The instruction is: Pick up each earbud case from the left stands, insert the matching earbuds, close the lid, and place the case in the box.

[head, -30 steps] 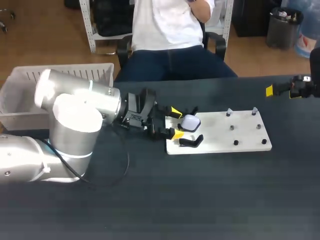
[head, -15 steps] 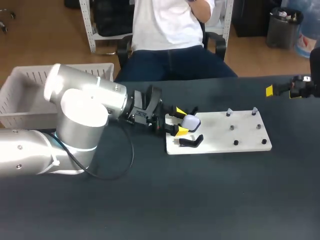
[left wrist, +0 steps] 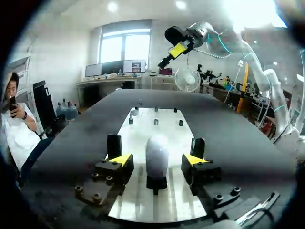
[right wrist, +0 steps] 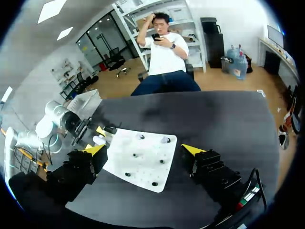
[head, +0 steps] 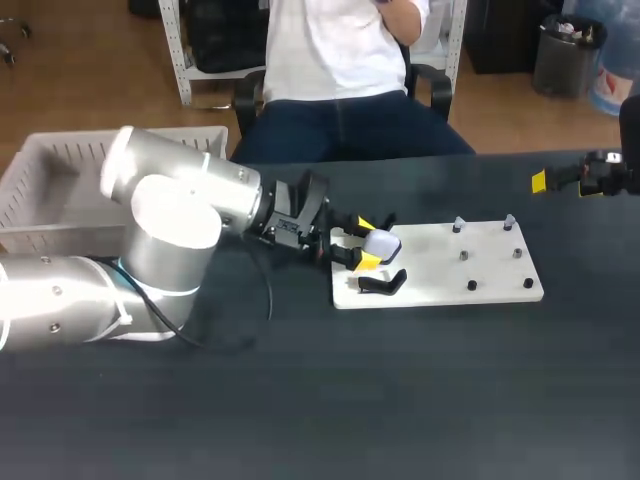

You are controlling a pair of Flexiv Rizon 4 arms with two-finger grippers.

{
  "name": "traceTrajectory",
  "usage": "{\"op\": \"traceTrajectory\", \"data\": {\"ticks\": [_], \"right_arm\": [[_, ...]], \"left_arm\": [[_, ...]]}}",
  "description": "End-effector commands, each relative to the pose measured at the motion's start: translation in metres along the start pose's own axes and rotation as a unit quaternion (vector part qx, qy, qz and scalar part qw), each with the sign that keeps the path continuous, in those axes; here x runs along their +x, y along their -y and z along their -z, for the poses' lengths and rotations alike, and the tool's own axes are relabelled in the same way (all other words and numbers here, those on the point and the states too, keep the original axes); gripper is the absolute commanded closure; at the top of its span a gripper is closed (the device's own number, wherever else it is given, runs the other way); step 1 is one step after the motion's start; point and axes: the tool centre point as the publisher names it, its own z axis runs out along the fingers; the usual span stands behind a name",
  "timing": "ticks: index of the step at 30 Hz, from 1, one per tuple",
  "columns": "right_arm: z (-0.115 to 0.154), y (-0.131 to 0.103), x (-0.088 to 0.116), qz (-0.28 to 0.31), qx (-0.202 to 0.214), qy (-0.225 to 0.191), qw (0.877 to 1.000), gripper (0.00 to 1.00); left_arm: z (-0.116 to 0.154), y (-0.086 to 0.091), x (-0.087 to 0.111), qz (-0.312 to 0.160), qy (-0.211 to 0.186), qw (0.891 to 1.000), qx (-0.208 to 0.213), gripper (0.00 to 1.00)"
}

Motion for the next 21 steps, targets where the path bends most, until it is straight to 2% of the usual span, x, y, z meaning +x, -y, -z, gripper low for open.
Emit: {"op": "traceTrajectory", "data": {"ticks": [1,6,8,17,18,21], "right_arm": [[0.0001,0.0,0.0,0.0,0.0,0.0,1.0,0.0],[0.0001,0.0,0.0,0.0,0.0,0.0,1.0,0.0],[0.0001,0.0,0.0,0.0,0.0,0.0,1.0,0.0],[0.0001,0.0,0.0,0.0,0.0,0.0,1.0,0.0],[0.0001,0.0,0.0,0.0,0.0,0.0,1.0,0.0],[0.0001,0.0,0.0,0.0,0.0,0.0,1.0,0.0]], "left_arm": [[-0.0075,-0.0075,-0.0008,0.0,-0.002,1.0,0.009,0.38],[-0.0124,-0.009,0.0021,0.005,-0.001,1.0,0.015,0.42],[-0.013,-0.0093,0.0031,0.006,-0.002,1.0,0.015,0.5],[-0.0129,-0.0097,0.0032,0.005,-0.001,1.0,0.017,0.65],[-0.0129,-0.0096,0.0033,0.005,-0.002,1.0,0.018,0.68],[-0.0123,-0.0081,0.004,0.005,-0.002,1.0,0.019,0.93]]}}
